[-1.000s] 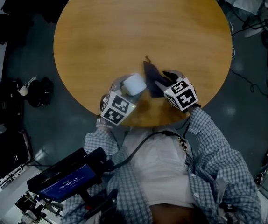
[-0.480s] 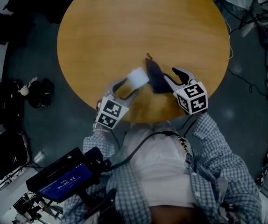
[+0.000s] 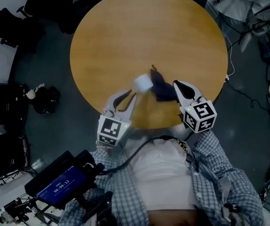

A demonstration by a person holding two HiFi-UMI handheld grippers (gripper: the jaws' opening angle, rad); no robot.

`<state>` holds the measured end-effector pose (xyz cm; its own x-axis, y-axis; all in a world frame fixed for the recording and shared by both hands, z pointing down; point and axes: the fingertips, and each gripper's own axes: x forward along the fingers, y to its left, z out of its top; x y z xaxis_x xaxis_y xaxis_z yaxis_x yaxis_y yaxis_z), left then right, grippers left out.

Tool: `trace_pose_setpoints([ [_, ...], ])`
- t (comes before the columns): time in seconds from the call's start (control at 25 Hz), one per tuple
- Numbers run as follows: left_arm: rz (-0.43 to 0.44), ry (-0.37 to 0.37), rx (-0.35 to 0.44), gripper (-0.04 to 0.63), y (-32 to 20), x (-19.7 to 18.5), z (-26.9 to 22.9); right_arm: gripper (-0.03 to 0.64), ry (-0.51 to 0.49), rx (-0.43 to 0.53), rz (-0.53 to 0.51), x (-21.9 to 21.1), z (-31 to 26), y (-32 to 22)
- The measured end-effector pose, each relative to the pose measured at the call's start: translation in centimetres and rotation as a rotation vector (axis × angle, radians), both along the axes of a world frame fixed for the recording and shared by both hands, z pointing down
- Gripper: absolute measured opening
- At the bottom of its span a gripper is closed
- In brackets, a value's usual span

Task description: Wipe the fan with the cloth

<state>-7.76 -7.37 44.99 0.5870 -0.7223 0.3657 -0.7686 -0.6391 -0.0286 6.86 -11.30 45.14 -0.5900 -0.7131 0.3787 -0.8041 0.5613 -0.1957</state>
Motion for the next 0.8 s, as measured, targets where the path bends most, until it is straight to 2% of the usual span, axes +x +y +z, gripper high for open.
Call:
trace_pose_setpoints([
  [0.12, -0.031, 0.040, 0.052, 0.004, -0.2, -0.3, -2.0, 0.003, -0.045, 0.044, -0.008, -0.7, -2.1, 0.2],
  [0.4, -0.026, 0.051, 0.149, 0.000, -1.2, -0.4, -4.3, 0.003, -0.101, 0.080, -0.021, -1.5, -4.0, 0.0],
  [0.8, -0.047, 0.040, 0.141, 0.000, -1.7, -1.1, -3.9, 0.003, -0.023, 0.129, -0.089, -2.6, -4.6, -0.1],
])
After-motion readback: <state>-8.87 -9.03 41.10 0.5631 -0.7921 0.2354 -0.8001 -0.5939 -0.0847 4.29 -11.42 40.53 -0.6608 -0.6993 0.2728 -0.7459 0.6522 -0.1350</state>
